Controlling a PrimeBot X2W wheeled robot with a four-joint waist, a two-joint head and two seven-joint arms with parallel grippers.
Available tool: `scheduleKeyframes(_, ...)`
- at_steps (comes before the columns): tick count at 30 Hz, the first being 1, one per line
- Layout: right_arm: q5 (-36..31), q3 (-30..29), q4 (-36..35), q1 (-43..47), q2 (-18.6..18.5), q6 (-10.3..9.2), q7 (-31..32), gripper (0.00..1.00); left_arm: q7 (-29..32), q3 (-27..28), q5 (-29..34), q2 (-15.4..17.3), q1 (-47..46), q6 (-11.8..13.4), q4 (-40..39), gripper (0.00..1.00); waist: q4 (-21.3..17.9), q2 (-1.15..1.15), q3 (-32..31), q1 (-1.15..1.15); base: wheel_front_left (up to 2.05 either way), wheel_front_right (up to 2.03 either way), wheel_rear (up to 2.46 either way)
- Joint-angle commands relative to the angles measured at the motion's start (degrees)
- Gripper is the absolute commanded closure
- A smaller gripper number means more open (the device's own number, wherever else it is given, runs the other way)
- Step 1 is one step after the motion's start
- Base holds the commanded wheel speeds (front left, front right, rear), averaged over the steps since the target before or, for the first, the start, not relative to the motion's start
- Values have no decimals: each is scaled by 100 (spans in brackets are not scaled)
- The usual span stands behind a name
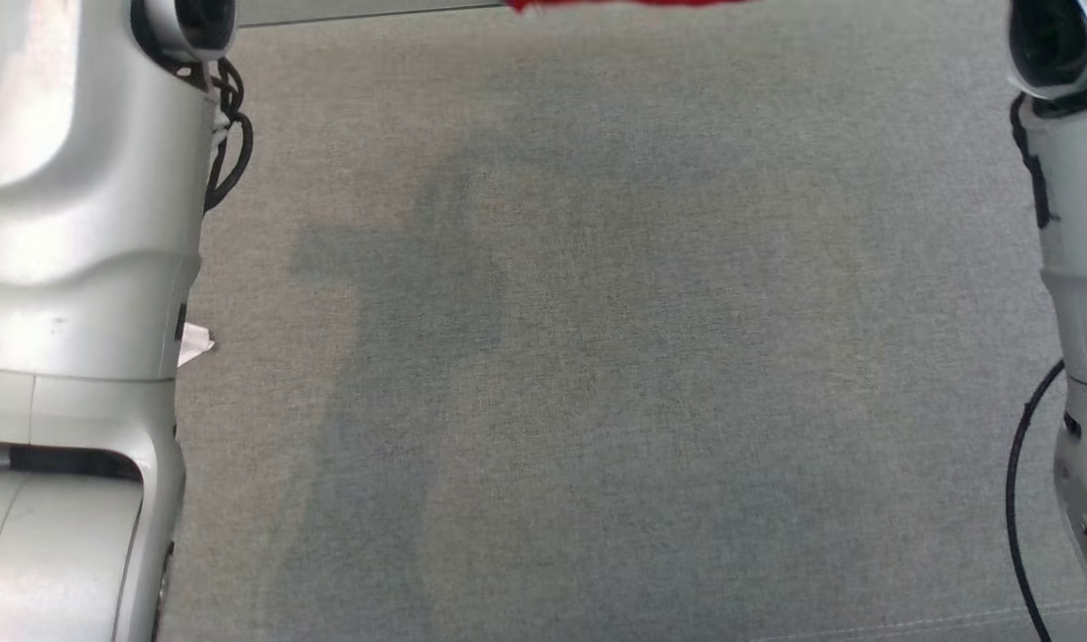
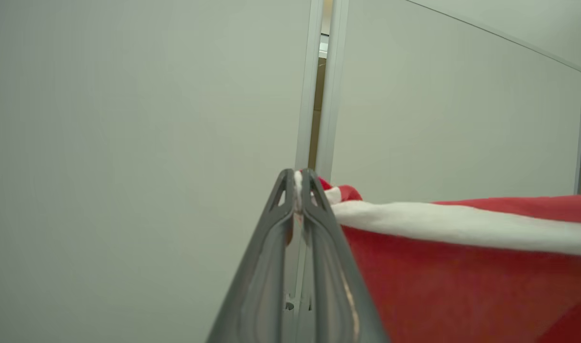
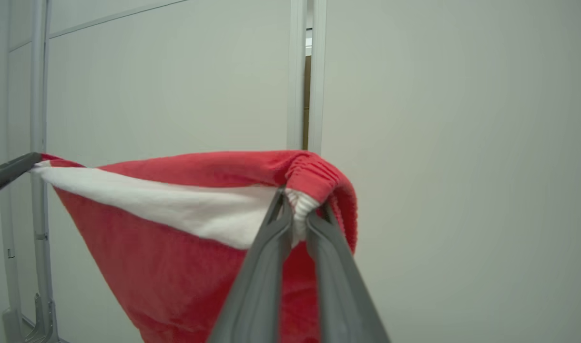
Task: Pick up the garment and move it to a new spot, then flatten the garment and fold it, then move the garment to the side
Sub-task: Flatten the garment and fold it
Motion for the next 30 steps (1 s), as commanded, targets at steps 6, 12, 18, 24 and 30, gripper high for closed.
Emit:
scheduleKeyframes(6,201,592,1931,-170,334,-7,-749,100,-8,395,172,-183,670,1,1197,100,-77,0,314,0,0,0,0)
scheduleKeyframes(12,477,1340,3589,303,767,-7,-1077,100,-10,551,31,-300,1538,34,2343,100,-113,0,523,0,0,0,0)
scheduleKeyframes(18,962,1886,4132,1109,979,-7,-1212,100,-10,437,-45,-320,2287,-146,2493,100,-89,0,552,0,0,0,0)
scheduleKeyframes(24,1174,1648,3059,2370,746,-7,-1224,100,-10,833,176,-313,3386,-189,1363,100,-12,0,361,0,0,0,0)
scheduleKeyframes(30,940,1279,1485,3987,472,-7,-1225,100,-9,1193,632,-310,4795,-399,-30,100,15,0,111,0,0,0,0)
